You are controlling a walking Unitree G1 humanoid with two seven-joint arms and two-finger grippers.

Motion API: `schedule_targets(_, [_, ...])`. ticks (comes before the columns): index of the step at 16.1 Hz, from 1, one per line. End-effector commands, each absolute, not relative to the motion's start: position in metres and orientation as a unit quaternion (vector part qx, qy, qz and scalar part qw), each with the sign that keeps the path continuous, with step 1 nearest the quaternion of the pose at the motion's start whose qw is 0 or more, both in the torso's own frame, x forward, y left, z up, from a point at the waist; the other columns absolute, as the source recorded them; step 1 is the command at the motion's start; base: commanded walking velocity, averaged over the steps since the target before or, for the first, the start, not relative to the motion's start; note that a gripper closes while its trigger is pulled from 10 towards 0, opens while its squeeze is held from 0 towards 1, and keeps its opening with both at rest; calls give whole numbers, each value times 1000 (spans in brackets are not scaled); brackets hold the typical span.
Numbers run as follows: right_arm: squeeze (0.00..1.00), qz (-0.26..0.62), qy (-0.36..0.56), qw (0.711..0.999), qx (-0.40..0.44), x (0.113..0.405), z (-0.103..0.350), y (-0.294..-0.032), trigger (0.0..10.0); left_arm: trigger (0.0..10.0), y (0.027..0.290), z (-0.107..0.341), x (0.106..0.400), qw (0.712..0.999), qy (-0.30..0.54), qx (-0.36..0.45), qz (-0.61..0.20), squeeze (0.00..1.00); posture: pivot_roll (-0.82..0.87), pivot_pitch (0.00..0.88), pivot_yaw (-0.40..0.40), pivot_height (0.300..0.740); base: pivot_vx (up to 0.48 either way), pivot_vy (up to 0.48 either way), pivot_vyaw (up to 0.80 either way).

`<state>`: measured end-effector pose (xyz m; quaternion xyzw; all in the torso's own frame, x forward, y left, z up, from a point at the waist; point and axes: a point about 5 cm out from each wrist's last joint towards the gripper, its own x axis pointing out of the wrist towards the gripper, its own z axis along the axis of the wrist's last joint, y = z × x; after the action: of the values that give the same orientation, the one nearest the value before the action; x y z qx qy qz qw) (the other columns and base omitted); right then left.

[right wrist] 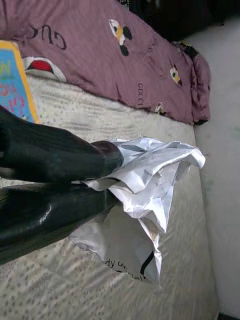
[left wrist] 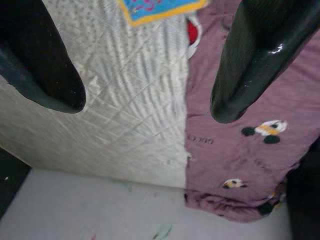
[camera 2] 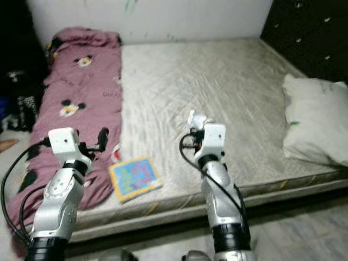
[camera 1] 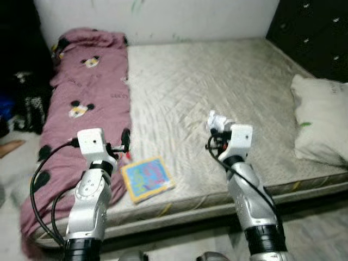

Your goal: Clean up the room

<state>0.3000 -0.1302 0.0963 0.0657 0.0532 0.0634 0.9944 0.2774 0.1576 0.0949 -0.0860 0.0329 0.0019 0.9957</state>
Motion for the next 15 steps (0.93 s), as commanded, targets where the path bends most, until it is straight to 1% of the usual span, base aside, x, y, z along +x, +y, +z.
schedule_targets(1, [0, 53, 51, 996, 56, 300, 96, -138, 10000, 10000, 150, 95, 278, 996, 37, -85, -8, 0, -116, 0, 13, 740, 0, 0, 0])
schedule_targets(3, [0, 63, 45, 996, 48, 300, 97, -135, 10000, 10000, 150, 93, 279, 995, 45, -90, -9, 0, -116, 0, 13, 740, 0, 480, 0])
schedule_targets(4, [0, 64, 44, 996, 47, 300, 98, -134, 10000, 10000, 150, 94, 279, 995, 44, -90, -10, 0, -118, 0, 12, 740, 0, 480, 456])
schedule_targets(8, [0, 71, 37, 996, 45, 304, 100, -131, 10000, 10000, 148, 96, 283, 995, 40, -92, -12, 0, -121, 0, 19, 740, 0, 480, 720])
schedule_targets(13, [0, 72, 38, 995, 49, 306, 100, -130, 10000, 10000, 149, 96, 284, 995, 40, -95, -7, 0, -118, 0, 18, 740, 0, 480, 0])
schedule_targets(15, [0, 74, 35, 995, 55, 307, 101, -128, 10000, 10000, 150, 99, 284, 996, 25, -88, -11, 0, -116, 0, 18, 740, 0, 422, 0])
